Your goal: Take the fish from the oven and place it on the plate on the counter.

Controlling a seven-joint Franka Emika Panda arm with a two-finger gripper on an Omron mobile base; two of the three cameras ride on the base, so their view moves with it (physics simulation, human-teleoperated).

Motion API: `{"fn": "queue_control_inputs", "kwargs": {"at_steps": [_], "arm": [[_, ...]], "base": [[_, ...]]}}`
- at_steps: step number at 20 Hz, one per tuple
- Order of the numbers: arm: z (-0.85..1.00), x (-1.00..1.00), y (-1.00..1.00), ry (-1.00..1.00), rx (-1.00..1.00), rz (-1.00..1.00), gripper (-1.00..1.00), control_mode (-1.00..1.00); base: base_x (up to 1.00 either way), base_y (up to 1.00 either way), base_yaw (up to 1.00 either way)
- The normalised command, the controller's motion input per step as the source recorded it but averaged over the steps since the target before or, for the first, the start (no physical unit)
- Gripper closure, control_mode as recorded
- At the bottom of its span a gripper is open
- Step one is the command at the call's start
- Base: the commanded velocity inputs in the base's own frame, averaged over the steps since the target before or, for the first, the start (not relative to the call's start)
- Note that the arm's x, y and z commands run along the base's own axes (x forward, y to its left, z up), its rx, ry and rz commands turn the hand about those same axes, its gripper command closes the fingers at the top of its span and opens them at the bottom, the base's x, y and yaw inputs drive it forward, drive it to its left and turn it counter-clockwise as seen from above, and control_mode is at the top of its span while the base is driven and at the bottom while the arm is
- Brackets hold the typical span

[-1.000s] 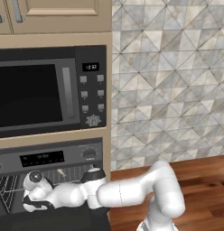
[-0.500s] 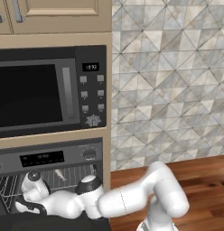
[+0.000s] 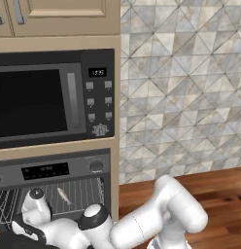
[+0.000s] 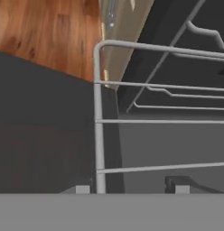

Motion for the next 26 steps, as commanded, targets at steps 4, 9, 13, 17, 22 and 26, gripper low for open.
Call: {"fn": "queue_control_inputs", "kwargs": {"at_steps": [4, 9, 13, 17, 22, 26], "arm": [[-1.0, -1.0, -0.16, 0.0, -0.07, 0.0, 1.0, -1.0], [-1.0, -1.0, -0.15, 0.0, -0.07, 0.0, 1.0, -1.0], [-1.0, -1.0, -0.14, 0.0, -0.05, 0.0, 1.0, -1.0], [-1.0, -1.0, -0.12, 0.0, -0.03, 0.0, 1.0, -1.0], [-1.0, -1.0, -0.06, 0.0, -0.02, 0.01, 1.0, -1.0], [-1.0, -1.0, -0.02, 0.03, -0.02, 0.03, 1.0, -1.0]], "base": [[0.0, 0.0, 0.0], [0.0, 0.0, 0.0], [0.0, 0.0, 0.0], [0.0, 0.0, 0.0], [0.0, 0.0, 0.0], [0.0, 0.0, 0.0]]}}
